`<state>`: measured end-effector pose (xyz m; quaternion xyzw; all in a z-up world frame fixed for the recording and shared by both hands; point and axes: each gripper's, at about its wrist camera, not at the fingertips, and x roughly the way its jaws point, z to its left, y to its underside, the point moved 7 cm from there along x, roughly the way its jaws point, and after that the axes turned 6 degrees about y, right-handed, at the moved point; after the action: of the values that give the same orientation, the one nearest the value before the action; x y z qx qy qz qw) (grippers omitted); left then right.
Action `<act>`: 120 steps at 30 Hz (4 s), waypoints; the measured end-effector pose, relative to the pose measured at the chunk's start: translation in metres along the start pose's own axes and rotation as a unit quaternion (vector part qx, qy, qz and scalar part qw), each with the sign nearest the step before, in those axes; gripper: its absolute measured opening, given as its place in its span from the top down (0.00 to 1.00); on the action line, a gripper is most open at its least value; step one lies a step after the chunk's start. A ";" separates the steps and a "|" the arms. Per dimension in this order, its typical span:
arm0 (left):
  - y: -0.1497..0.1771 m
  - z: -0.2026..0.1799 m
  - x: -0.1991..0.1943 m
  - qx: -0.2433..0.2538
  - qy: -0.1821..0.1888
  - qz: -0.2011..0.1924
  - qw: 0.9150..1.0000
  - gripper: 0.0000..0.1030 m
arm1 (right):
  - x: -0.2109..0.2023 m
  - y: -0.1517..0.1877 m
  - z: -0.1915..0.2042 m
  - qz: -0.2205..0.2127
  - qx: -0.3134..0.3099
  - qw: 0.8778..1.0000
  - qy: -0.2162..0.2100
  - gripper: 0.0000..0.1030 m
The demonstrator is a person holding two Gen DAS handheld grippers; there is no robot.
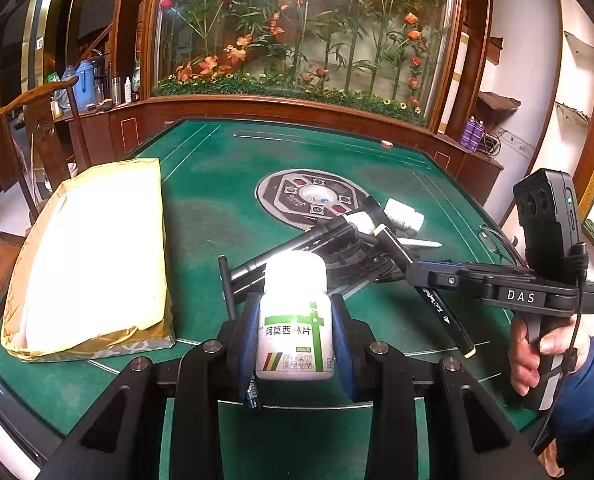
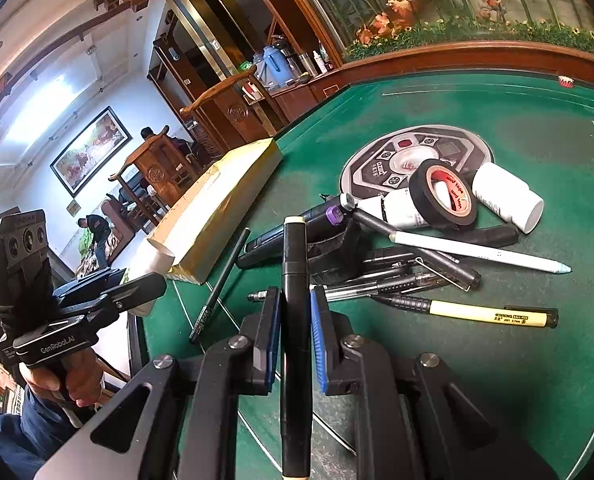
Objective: Organize rigid objects
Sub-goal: 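Carry the pill bottle and black marker over the yellow-rimmed tray with both tools, then lower the bottle and open the left tool while the right tool releases the marker, then grasp a black pen with the left tool while the right tool grasps the yellow-and-black pen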
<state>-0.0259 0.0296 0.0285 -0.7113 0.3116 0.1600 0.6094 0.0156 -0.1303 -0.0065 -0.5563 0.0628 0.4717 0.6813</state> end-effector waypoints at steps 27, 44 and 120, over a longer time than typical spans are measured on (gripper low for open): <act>-0.004 0.056 -0.030 -0.042 -0.032 -0.032 0.998 0.66 | 0.021 -0.025 0.087 0.010 -0.055 0.997 -0.049 0.86; -0.009 0.131 -0.049 -0.081 -0.081 -0.048 0.992 0.66 | 0.069 -0.070 0.169 0.026 -0.084 0.994 -0.062 0.86; -0.016 0.111 -0.029 -0.081 -0.044 -0.042 0.995 0.32 | 0.083 -0.071 0.118 0.045 -0.004 0.998 -0.038 0.73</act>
<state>-0.0207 0.1453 0.0361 -0.7633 0.2400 0.1904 0.5689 0.0598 0.0178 0.0367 -0.5374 0.0598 0.5230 0.6588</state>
